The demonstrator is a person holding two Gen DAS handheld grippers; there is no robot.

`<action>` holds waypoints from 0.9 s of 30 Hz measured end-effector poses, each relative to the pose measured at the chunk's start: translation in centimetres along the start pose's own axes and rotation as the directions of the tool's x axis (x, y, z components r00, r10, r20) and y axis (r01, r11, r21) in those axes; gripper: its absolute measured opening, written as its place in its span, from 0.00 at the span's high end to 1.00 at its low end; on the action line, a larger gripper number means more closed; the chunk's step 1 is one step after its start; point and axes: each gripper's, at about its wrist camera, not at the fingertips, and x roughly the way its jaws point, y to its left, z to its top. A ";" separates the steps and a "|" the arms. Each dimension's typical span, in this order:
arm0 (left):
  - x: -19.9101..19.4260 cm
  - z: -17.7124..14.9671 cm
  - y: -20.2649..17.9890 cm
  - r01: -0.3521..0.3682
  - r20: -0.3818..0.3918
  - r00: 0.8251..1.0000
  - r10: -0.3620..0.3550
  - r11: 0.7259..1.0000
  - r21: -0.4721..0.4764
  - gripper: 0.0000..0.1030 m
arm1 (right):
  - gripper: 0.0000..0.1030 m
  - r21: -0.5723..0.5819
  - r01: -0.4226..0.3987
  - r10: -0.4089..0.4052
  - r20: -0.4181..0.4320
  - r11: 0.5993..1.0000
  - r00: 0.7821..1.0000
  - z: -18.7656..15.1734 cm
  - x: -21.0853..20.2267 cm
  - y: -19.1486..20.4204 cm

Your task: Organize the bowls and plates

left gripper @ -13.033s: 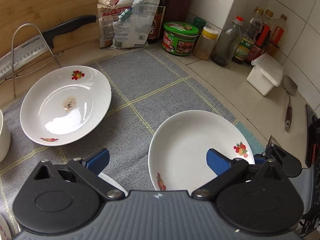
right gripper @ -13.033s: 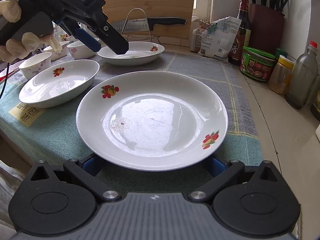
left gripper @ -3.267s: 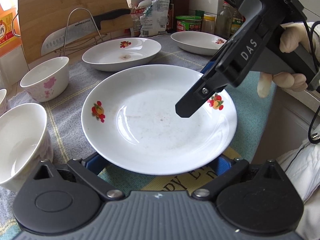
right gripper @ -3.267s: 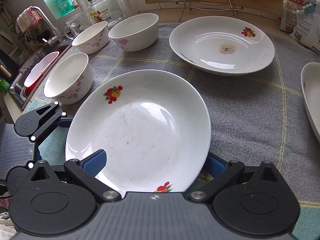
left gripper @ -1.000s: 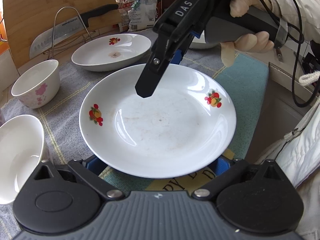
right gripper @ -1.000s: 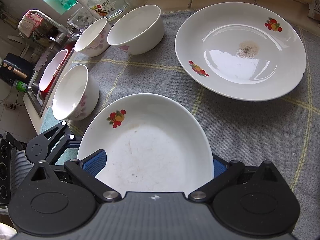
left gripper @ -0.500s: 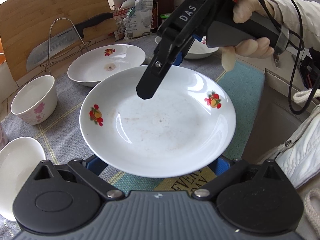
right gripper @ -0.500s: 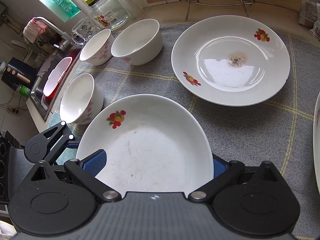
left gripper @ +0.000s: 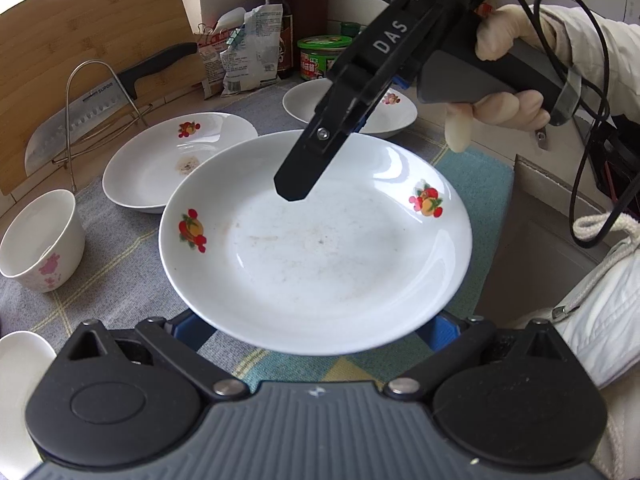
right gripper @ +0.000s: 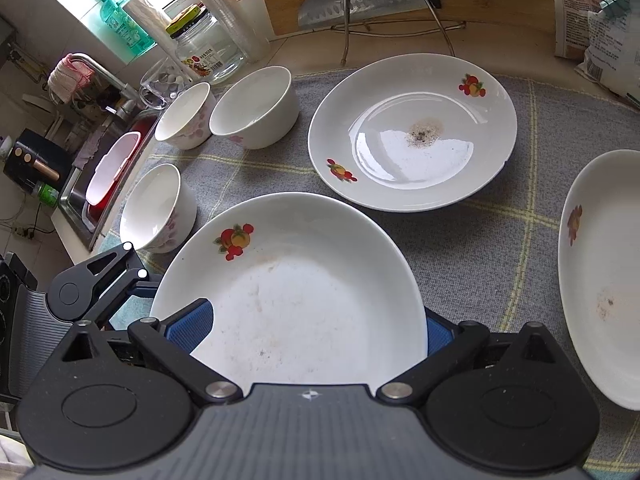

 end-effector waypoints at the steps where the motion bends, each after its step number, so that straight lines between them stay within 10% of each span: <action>1: 0.1 0.3 -0.2 0.003 0.000 1.000 -0.003 1.000 0.001 0.01 | 0.00 0.001 0.002 -0.002 0.003 1.000 1.000 -0.1 -0.2 -0.2; 27: 6.3 8.9 -3.6 0.050 -0.009 0.999 -0.049 0.996 0.075 0.01 | 0.00 0.050 0.036 -0.040 0.083 0.998 0.996 -1.2 -7.1 -9.2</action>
